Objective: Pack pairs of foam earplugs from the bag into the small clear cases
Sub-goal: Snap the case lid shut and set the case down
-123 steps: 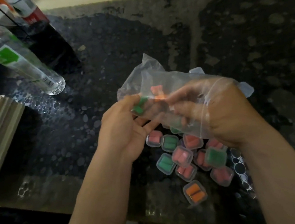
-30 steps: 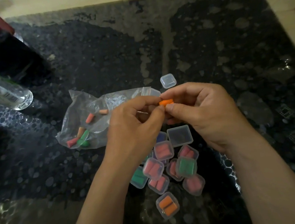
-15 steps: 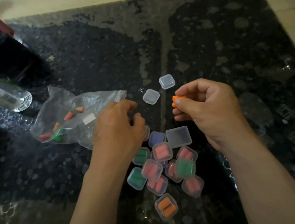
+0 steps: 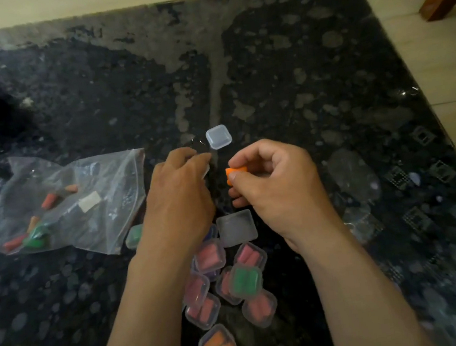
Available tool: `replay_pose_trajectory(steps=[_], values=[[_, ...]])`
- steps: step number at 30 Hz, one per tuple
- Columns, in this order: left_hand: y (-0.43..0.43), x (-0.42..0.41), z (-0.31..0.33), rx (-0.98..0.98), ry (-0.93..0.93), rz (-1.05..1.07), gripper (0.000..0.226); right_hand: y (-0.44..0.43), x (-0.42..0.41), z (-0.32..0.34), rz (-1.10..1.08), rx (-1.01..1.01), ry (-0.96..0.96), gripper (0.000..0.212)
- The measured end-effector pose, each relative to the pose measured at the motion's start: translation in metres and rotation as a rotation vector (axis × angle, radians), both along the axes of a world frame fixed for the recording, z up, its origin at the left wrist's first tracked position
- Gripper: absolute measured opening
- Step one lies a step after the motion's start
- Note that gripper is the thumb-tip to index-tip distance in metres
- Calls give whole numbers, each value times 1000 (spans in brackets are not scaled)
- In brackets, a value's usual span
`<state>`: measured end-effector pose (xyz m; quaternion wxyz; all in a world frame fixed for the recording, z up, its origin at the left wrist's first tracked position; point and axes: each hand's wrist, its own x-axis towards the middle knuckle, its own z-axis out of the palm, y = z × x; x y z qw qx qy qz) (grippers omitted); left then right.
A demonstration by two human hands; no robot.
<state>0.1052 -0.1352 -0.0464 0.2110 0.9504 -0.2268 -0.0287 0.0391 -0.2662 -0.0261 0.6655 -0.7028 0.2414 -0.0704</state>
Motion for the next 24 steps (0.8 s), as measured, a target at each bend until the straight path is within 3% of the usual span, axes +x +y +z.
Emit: replay_pose_trajectory(steps=[3,10,16,21,24], values=[[2,-2,-3,-52,-16,14,35,1,-1,2,16,-35,7,18],[14,-7,14,-286,-1,102,35,6,-1,5,73,-30,47,17],[39,-14,30,-500,76,122,21,19,1,13,112,55,82,33],[52,-23,42,-569,110,129,24,32,3,24,129,265,33,10],[58,-26,45,-640,166,111,28,34,3,25,158,232,22,4]])
